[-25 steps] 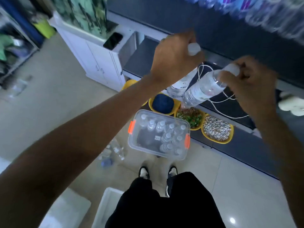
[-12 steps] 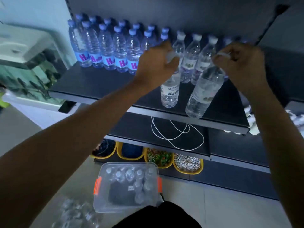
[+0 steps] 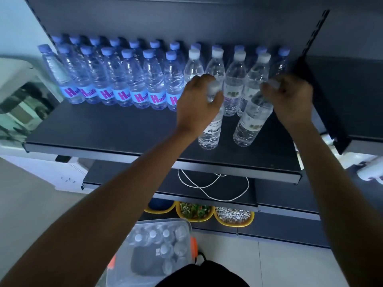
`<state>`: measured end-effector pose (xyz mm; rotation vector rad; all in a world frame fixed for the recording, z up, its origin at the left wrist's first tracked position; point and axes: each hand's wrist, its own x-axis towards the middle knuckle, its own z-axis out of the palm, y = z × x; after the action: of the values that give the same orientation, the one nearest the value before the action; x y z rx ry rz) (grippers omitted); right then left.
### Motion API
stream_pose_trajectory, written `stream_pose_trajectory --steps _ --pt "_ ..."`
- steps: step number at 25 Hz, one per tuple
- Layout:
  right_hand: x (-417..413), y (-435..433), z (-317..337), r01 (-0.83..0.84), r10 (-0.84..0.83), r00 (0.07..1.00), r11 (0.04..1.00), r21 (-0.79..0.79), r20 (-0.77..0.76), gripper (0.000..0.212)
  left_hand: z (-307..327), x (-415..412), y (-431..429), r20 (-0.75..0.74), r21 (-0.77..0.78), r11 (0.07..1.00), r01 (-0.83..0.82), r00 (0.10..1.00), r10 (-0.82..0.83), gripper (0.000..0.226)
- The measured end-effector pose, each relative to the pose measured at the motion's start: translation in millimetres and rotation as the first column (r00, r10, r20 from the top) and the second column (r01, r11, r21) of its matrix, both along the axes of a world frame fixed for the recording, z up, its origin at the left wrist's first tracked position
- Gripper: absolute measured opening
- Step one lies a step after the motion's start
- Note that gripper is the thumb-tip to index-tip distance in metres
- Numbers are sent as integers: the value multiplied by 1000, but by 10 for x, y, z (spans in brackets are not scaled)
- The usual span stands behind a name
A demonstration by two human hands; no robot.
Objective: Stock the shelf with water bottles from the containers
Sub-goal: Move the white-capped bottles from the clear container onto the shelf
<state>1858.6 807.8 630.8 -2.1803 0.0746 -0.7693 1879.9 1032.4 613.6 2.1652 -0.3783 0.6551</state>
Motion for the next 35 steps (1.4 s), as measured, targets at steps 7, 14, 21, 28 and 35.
stream_pose_trajectory --steps 7,14,21,28,35 --pt "-76 169 -683 59 -60 998 995 81 6 64 -579 -168 -59 -228 -213 976 -43 974 -7 72" --pt "-124 49 -1227 101 -104 938 995 -27 -330 71 -696 -197 -212 -277 -202 976 -82 960 23 79" --pt "426 -500 -1234 233 -203 946 968 96 -252 64 -708 -21 -410 -258 -212 974 -85 966 28 75" --pt "898 -647 -1232 240 -187 940 957 161 -286 61 -759 272 -686 -254 -274 961 -37 967 -36 73" --pt "760 -673 -1410 263 -154 903 936 233 -401 91 -727 430 -641 -330 -396 918 21 930 -164 77"
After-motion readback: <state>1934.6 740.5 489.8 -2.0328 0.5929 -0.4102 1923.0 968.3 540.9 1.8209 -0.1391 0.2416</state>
